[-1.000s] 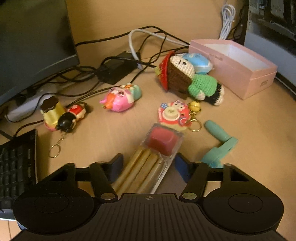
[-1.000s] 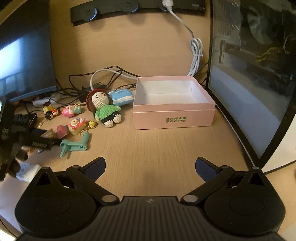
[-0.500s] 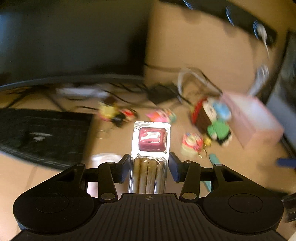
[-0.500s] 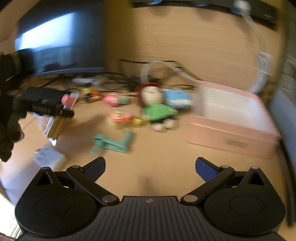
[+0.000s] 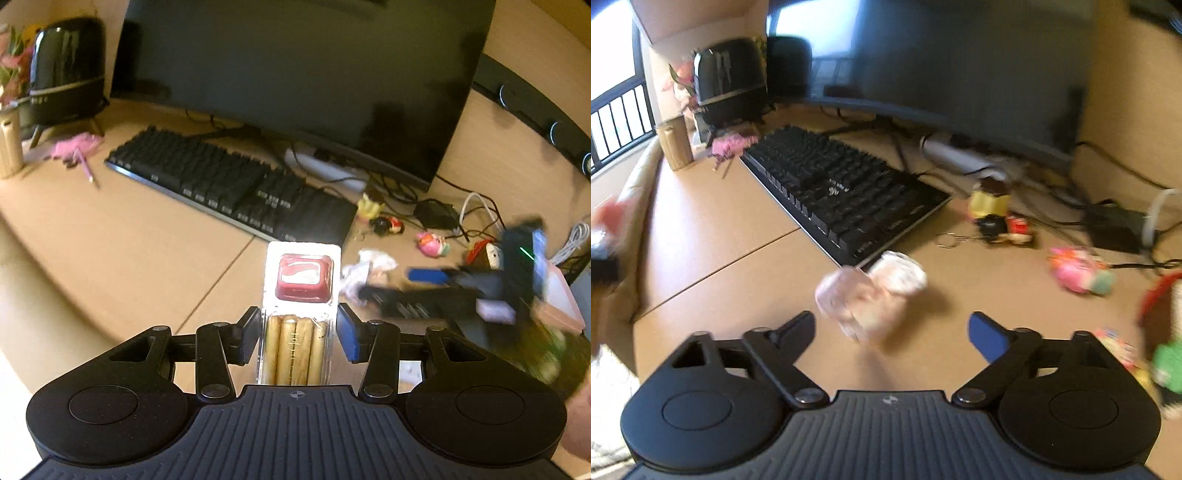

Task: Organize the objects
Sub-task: 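Grasp the wafer-stick blister pack with the left tool while the right tool grasps the pink lace cloth, then lower the wafer pack into the pink box with the left tool while the right tool drops the cloth in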

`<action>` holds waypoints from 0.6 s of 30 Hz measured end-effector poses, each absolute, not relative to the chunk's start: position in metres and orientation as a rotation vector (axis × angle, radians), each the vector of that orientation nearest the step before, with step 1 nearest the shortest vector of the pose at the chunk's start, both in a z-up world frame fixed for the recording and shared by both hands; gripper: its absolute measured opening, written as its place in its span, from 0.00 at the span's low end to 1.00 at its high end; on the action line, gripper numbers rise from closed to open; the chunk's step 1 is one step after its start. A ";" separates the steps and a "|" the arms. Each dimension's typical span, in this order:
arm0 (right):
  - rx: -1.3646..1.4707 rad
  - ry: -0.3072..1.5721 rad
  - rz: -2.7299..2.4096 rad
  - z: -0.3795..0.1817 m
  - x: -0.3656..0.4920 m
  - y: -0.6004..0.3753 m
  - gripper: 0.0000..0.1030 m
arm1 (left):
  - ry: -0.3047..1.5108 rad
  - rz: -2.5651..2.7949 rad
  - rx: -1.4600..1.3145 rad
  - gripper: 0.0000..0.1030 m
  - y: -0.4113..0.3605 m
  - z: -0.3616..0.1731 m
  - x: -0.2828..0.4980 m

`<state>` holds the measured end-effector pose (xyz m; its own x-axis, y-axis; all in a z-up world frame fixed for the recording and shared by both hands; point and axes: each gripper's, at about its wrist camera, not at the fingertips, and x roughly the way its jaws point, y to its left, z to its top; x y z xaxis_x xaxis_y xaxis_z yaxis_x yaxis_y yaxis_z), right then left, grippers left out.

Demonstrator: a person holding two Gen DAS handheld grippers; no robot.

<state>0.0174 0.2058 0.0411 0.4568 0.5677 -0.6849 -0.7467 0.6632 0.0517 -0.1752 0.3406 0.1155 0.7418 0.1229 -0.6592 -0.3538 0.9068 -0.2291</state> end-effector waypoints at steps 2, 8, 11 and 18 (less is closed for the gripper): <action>-0.284 0.763 0.817 0.033 0.030 0.227 0.78 | 0.697 0.252 -0.358 0.48 0.342 0.112 -0.177; -0.276 0.839 0.813 0.029 0.043 0.246 0.34 | 0.716 0.181 -0.359 0.48 0.339 0.105 -0.166; -0.235 0.783 0.795 0.049 0.030 0.219 0.34 | 0.729 0.103 -0.354 0.48 0.329 0.102 -0.150; -0.187 0.690 0.633 0.095 -0.015 0.108 0.34 | 0.796 -0.175 -0.282 0.48 0.262 0.097 -0.094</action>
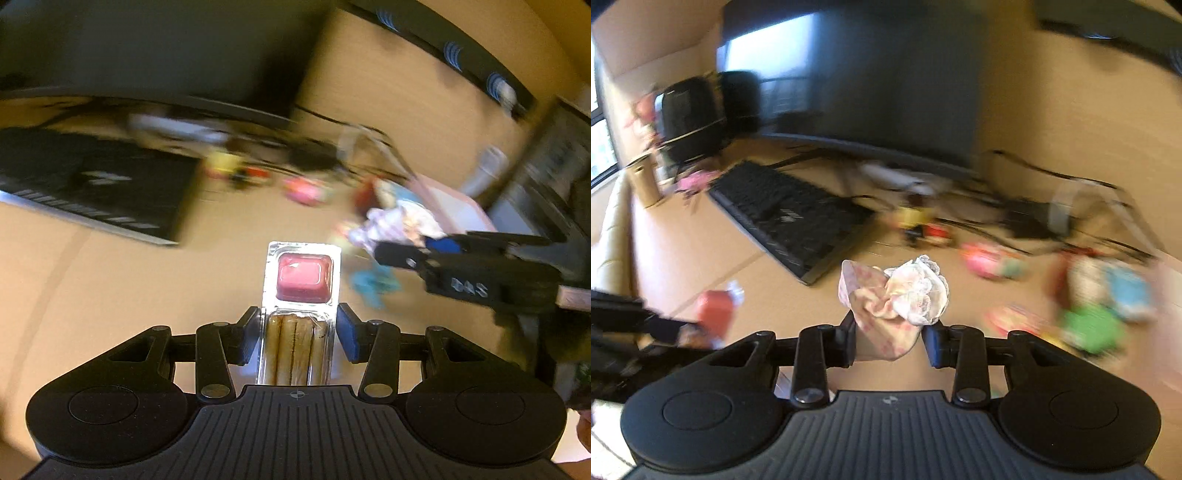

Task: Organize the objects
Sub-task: 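Lower the wafer pack into the pink box with the left tool while the right tool drops the cloth in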

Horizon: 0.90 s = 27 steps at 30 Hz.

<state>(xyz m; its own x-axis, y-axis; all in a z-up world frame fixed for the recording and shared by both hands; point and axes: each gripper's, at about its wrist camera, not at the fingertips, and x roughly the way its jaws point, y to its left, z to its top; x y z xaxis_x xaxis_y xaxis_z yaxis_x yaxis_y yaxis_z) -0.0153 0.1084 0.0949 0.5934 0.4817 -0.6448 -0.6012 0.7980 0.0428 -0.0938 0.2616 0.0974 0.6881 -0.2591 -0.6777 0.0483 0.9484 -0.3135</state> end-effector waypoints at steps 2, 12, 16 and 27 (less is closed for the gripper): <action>-0.181 0.701 0.549 0.099 -0.027 0.071 0.34 | 0.821 -0.269 -0.260 0.48 0.233 0.096 -0.078; -0.071 0.725 0.131 0.100 -0.076 -0.096 0.34 | 0.746 -0.602 -0.139 0.48 0.070 0.141 0.038; -0.021 0.728 0.075 0.096 -0.092 -0.133 0.34 | 0.703 -0.568 -0.147 0.48 0.015 0.154 0.097; 0.063 0.734 0.080 0.083 -0.103 -0.182 0.34 | 0.854 -0.337 -0.157 0.47 -0.059 0.094 0.179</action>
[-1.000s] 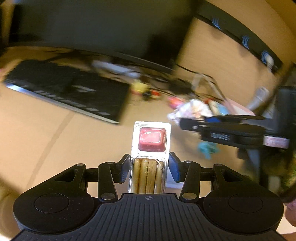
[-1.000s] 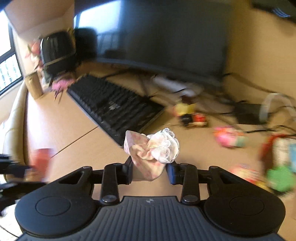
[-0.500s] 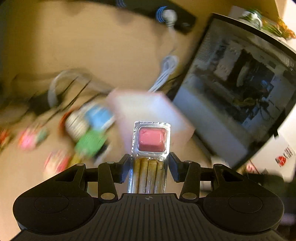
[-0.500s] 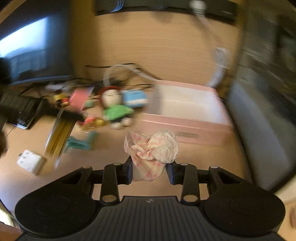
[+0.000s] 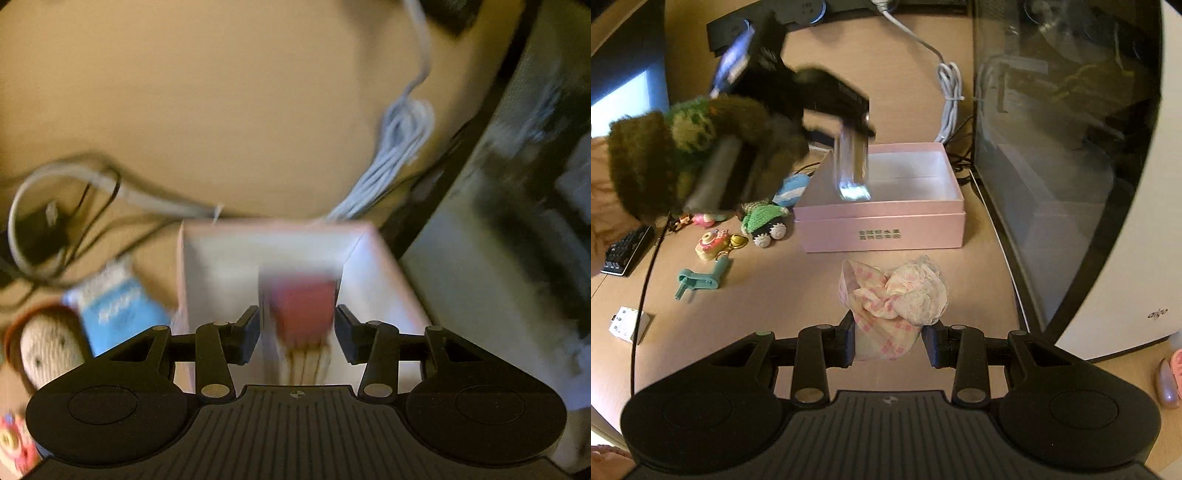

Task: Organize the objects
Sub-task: 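Lower the wafer pack into the pink box with the left tool while the right tool drops the cloth in, then grasp the crochet doll by its body with the left tool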

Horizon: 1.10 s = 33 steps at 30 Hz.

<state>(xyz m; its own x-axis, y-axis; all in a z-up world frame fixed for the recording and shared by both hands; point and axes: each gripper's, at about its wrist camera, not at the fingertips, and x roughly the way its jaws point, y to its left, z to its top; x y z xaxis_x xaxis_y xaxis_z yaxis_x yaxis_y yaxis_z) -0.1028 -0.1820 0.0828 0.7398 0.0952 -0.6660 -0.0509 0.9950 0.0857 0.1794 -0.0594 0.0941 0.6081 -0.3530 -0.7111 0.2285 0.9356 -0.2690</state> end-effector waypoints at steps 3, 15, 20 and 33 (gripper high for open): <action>0.074 0.731 0.095 0.082 -0.098 -0.190 0.34 | 0.855 -0.322 -0.185 0.45 -0.051 0.092 0.172; 0.072 0.661 0.137 0.103 -0.001 -0.194 0.34 | 0.714 -0.307 -0.282 0.45 0.032 0.115 0.086; 0.057 0.640 0.114 0.108 0.067 -0.188 0.52 | 0.768 -0.290 -0.302 0.44 0.079 0.098 0.028; -0.023 0.739 0.139 0.081 0.102 -0.153 0.74 | 0.858 -0.129 -0.304 0.44 0.140 0.073 -0.001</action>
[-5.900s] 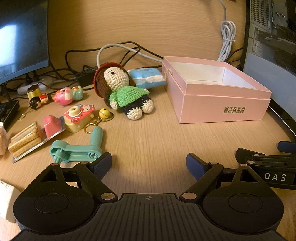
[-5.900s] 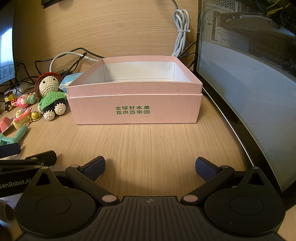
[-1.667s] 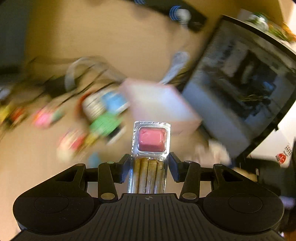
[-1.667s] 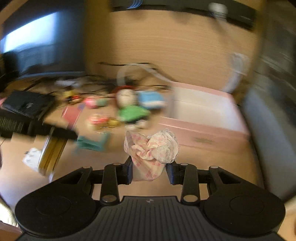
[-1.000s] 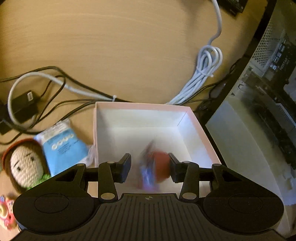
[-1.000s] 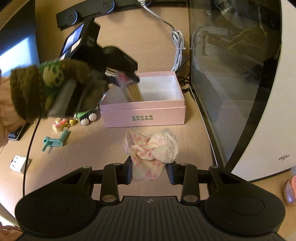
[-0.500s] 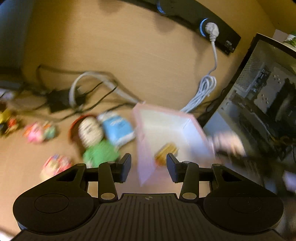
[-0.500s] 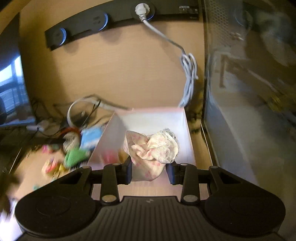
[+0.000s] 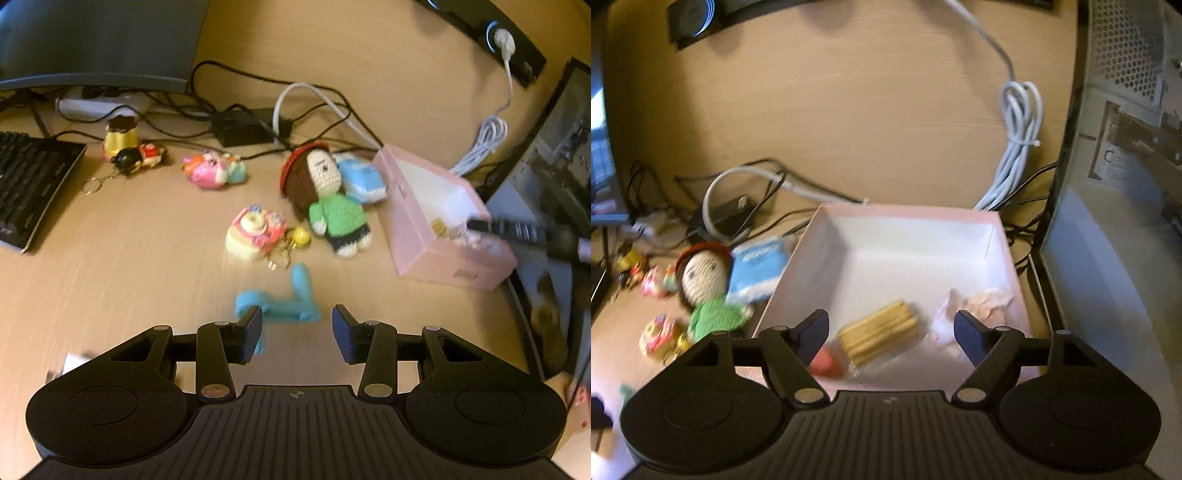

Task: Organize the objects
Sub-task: 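Grasp the crochet doll by its body with the left tool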

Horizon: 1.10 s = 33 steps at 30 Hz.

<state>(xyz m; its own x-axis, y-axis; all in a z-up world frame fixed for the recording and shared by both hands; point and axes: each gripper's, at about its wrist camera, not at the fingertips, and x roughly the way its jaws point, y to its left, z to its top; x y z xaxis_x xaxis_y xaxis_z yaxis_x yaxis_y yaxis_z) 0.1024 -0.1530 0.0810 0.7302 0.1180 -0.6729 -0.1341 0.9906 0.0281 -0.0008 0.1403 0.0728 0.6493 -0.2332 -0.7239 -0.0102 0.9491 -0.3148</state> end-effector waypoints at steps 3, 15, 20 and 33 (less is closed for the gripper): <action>-0.011 0.737 0.146 0.085 0.079 -0.150 0.78 | 0.822 -0.158 -0.330 0.44 0.135 0.081 0.027; 0.002 0.792 0.151 0.082 -0.025 -0.146 0.84 | 0.889 0.014 -0.362 0.50 0.094 0.047 0.167; 0.036 0.841 0.106 0.072 -0.049 -0.160 0.84 | 0.877 0.030 -0.285 0.61 0.078 0.037 0.194; 0.059 0.875 0.026 0.061 -0.064 -0.186 0.84 | 0.877 -0.039 -0.198 0.56 0.078 0.029 0.185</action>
<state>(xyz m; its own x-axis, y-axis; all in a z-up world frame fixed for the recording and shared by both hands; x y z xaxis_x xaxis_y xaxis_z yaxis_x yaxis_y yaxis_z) -0.0644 -0.1861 0.0609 0.6404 0.0471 -0.7666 0.0014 0.9980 0.0624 0.1850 0.0783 0.0293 0.6397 -0.1155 -0.7599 -0.0469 0.9809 -0.1886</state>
